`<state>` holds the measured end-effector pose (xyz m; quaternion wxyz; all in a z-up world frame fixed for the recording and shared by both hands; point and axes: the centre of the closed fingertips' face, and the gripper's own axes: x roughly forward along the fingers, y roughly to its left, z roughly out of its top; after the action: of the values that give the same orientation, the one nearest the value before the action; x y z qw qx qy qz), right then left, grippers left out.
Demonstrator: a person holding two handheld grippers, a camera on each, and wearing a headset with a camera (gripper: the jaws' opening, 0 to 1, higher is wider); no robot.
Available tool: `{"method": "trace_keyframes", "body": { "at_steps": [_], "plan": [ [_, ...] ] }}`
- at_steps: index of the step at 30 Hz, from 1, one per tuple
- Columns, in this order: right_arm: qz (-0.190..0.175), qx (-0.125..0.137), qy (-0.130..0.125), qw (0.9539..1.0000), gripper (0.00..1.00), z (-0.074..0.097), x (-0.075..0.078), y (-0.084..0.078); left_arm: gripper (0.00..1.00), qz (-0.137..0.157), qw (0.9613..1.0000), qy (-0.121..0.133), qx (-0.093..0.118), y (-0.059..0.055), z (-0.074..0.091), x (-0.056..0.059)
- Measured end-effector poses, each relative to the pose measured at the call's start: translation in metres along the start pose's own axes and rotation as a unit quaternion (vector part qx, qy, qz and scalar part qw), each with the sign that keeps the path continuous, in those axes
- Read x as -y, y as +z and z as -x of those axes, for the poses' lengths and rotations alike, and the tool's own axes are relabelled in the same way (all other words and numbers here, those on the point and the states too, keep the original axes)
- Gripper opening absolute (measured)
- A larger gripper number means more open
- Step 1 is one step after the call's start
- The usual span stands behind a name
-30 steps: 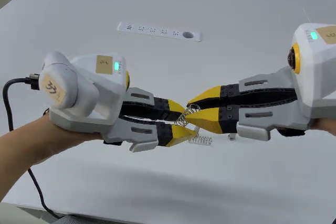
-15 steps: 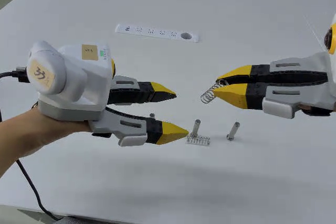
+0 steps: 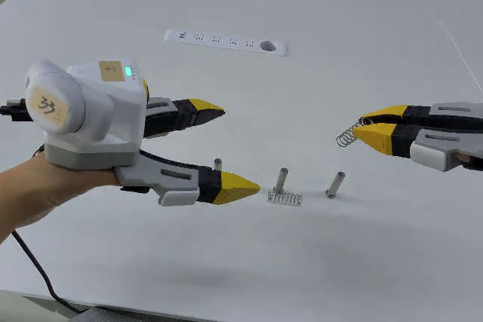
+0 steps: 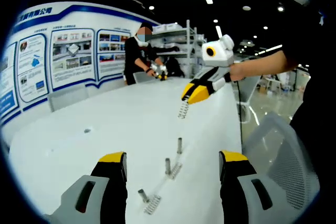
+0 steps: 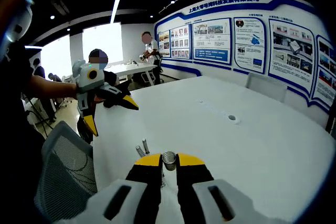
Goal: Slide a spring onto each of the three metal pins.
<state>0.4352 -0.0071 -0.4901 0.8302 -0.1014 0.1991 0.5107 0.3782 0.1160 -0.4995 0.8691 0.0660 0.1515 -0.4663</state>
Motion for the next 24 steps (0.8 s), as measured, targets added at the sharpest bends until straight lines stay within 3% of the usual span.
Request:
{"method": "trace_keyframes", "body": {
  "at_steps": [8, 12, 17, 24],
  "plan": [
    [-0.005, -0.04, -0.025, 0.9989, 0.11, -0.009, 0.015, -0.031, 0.85, 0.008, 0.9998, 0.02, -0.001, -0.003, 0.006, -0.011],
    [0.015, -0.072, -0.027, 0.9969, 0.11, -0.014, 0.017, -0.049, 0.91, 0.011, 0.9995, 0.03, -0.01, -0.01, 0.008, -0.015],
    [0.006, -0.079, -0.026, 0.9966, 0.11, -0.019, 0.017, -0.056, 0.96, 0.018, 0.999, 0.039, -0.014, -0.013, 0.008, -0.017],
    [0.005, -0.108, -0.02, 0.9939, 0.11, -0.026, 0.019, -0.068, 0.98, 0.022, 0.9987, 0.041, -0.019, -0.017, 0.011, -0.017]
  ]
}}
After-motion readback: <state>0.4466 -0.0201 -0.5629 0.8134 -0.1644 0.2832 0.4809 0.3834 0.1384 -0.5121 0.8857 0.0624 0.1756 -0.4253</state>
